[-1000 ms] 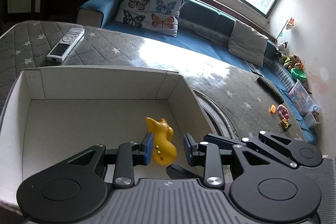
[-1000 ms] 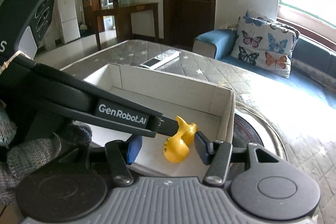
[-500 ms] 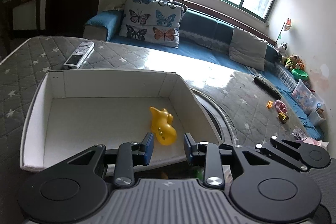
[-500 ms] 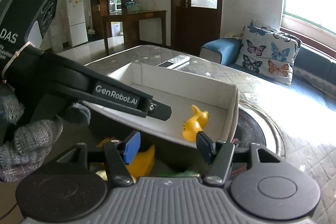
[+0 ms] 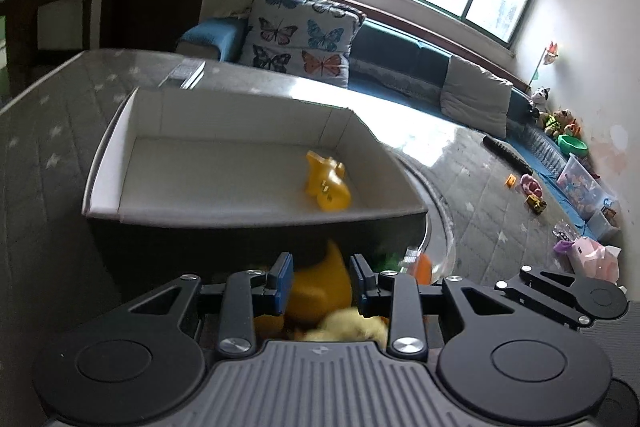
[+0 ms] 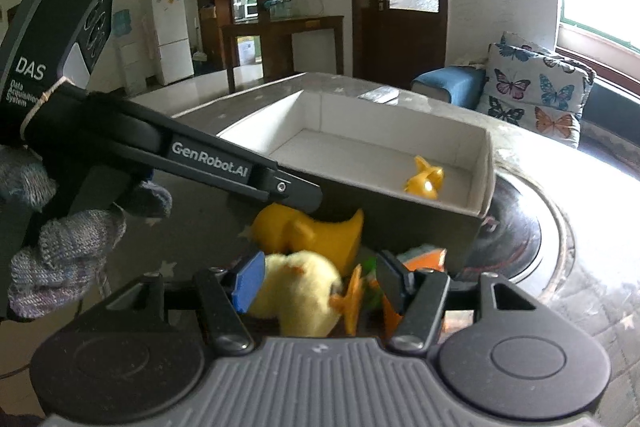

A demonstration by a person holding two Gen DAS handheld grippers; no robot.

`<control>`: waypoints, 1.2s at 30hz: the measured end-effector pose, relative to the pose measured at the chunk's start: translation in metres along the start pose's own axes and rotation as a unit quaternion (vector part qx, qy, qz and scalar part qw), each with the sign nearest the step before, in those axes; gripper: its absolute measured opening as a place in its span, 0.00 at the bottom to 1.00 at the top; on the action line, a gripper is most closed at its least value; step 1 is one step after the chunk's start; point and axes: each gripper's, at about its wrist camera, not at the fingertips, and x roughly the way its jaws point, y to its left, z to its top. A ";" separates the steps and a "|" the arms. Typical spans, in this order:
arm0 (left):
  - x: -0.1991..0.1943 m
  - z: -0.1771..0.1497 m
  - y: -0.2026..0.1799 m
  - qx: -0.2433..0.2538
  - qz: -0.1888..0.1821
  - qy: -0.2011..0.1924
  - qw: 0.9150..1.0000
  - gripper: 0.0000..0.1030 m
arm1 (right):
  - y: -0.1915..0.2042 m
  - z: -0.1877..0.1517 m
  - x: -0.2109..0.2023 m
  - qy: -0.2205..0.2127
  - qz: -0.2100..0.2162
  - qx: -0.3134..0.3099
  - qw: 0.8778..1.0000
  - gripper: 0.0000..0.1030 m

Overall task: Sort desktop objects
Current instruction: 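Move the left gripper to the yellow plush chick and grasp it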

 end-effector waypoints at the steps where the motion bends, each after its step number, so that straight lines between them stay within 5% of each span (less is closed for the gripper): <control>1: -0.001 -0.003 0.002 -0.003 -0.001 0.002 1.000 0.33 | 0.002 -0.002 0.001 0.003 0.000 -0.001 1.000 0.61; 36: -0.004 -0.038 0.026 -0.031 -0.035 0.045 0.998 0.34 | 0.009 -0.017 0.032 0.047 0.002 -0.003 0.999 0.61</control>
